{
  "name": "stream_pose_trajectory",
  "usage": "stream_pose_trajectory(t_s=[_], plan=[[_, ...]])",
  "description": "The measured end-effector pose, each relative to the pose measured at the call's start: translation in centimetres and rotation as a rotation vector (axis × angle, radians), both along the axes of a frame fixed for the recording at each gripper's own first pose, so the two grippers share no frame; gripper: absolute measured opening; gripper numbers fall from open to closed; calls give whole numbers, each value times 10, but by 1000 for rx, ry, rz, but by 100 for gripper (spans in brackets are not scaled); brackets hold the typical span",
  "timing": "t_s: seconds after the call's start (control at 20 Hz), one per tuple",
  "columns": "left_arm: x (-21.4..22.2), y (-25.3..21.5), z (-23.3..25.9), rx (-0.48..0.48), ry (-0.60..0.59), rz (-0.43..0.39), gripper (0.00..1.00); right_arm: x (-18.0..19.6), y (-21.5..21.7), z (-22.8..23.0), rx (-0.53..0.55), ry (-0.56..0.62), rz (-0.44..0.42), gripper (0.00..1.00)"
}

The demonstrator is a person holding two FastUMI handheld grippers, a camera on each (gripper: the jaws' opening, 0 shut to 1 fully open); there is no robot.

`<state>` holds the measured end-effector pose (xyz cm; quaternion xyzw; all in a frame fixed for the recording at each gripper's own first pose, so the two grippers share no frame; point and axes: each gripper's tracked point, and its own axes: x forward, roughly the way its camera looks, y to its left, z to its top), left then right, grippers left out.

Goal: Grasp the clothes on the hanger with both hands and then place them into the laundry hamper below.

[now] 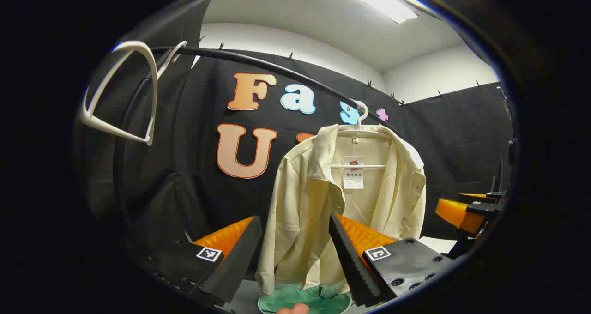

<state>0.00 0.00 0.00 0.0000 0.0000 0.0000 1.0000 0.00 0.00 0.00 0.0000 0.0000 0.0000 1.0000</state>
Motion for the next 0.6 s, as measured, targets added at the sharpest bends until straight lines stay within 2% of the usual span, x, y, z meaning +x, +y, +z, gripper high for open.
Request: stream_pose_trajectory(t_s=[0.05,0.1,0.15,0.6], plan=[[-1,0,-1,2,6,3,100,-2,0,-1,-10,3,1,94],[-3,0,-3,4,9,1,96,-3,1,-3,-18,5,3,94],[-5,0,-4,5,11,0,100,-5,1,-5,-23,8,2,94],[-3,5,0,16,-8,20,96,-8,-12,-12,-9,31,-21,94]])
